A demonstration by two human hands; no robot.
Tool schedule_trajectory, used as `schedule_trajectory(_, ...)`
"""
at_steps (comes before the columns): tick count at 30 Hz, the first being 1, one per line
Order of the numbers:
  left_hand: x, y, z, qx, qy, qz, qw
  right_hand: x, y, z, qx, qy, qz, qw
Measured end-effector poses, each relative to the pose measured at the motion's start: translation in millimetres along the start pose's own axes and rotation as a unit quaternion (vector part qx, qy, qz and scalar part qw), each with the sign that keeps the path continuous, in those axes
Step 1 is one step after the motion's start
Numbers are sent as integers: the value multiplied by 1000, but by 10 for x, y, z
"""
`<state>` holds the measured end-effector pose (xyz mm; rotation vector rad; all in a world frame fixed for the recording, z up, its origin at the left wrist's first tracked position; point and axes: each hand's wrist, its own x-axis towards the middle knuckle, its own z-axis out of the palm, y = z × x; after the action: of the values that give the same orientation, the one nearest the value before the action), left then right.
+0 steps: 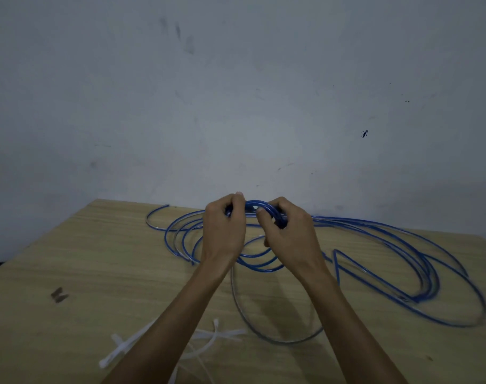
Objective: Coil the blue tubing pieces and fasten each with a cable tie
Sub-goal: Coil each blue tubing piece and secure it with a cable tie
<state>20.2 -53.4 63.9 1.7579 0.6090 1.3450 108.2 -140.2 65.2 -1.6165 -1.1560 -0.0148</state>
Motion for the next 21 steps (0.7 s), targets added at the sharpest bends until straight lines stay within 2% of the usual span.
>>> schedule_trajectory(3,19,22,-16,-13,-1,-25,1000,-16,-90,61,144,8,66,987)
schedule_trajectory(6,6,44,4,-19,-28,-32,999,18,-102,65,245,22,137,959)
schedule_trajectory(13,-47,62,74,-86,-98,-88,988,32,-56,42,220,106,176,954)
schedule_trajectory(18,-91,104,117,-122,-93,-113,982,34,-37,37,161,167,166,958)
schedule_trajectory(21,-109,121,129,-125,-93,-114,981,43,4,30,147,173,156,961)
